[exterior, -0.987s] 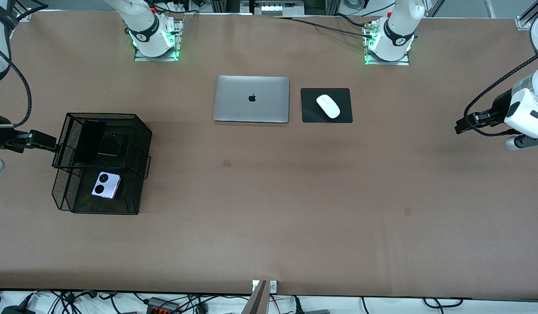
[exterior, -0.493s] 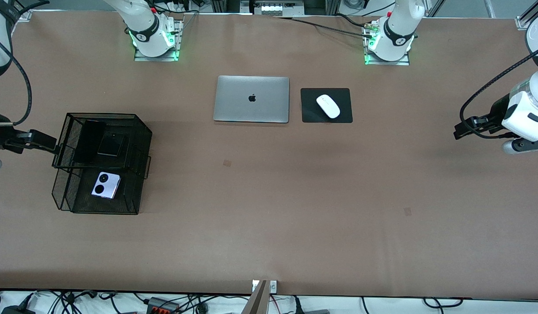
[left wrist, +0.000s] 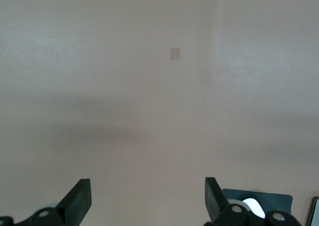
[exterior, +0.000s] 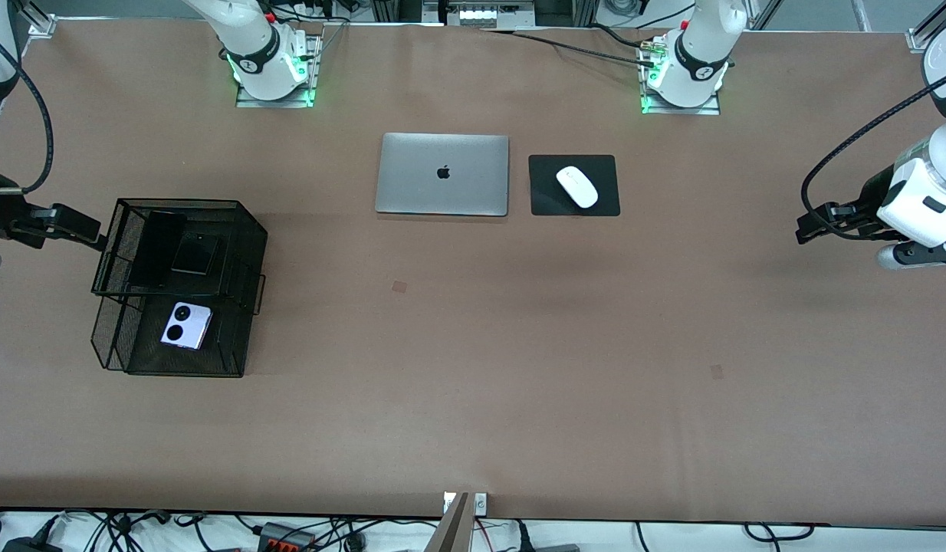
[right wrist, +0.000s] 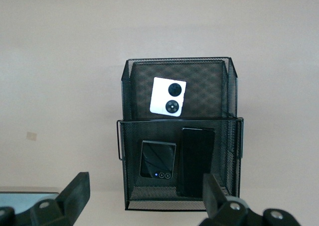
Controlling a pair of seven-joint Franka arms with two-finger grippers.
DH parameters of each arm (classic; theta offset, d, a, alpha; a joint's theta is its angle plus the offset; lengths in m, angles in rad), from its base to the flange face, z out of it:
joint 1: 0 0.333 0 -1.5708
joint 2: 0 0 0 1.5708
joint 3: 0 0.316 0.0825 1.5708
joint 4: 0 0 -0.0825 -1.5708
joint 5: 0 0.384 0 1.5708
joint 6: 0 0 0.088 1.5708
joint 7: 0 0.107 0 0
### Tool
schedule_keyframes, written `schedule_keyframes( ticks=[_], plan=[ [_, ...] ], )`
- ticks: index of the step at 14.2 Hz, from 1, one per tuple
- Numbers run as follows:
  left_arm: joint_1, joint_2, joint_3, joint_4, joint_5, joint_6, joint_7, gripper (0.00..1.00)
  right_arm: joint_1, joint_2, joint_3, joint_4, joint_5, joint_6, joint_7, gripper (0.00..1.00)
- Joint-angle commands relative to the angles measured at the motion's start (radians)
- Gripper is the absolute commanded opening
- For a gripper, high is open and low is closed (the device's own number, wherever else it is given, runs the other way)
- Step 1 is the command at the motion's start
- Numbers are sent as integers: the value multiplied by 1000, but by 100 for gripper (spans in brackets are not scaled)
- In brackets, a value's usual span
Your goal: Place phones with both arms
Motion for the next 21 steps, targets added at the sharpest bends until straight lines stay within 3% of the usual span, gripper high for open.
schedule_keyframes(
  ticks=[1, 4, 9, 21],
  plan=[
    [10, 12, -6, 25, -16, -7, 31, 100, -53, -31, 60, -30, -19, 9, 17, 100],
    [12, 13, -8, 25, -18, -7, 31, 100, -52, -38, 63, -43, -26, 7, 20, 100],
    [17, 13, -6, 25, -37, -7, 32, 100, -53, -173, 69, -253, -48, 90, 21, 100],
    [18, 13, -6, 25, -37, -7, 61, 100, -55, -163, 71, -199, -48, 32, 3, 100]
  ],
)
